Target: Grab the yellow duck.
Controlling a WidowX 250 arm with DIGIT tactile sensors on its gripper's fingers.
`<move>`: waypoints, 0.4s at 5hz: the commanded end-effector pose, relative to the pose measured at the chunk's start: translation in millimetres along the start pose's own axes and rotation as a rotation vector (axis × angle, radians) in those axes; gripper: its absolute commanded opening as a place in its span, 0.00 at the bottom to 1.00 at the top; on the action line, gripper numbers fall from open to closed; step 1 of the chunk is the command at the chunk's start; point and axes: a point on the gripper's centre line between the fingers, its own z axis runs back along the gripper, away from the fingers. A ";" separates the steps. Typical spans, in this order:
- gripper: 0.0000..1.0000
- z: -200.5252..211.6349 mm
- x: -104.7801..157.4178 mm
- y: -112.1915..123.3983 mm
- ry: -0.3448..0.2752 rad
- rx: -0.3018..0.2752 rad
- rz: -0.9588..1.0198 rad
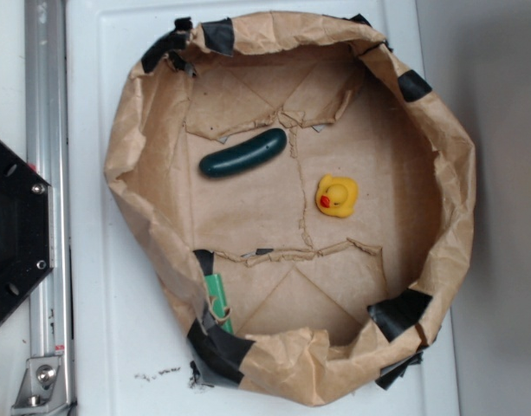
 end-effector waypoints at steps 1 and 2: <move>1.00 0.0 0.0 0.0 0.000 0.000 0.000; 1.00 -13.8 49.0 13.8 -0.017 -0.011 0.219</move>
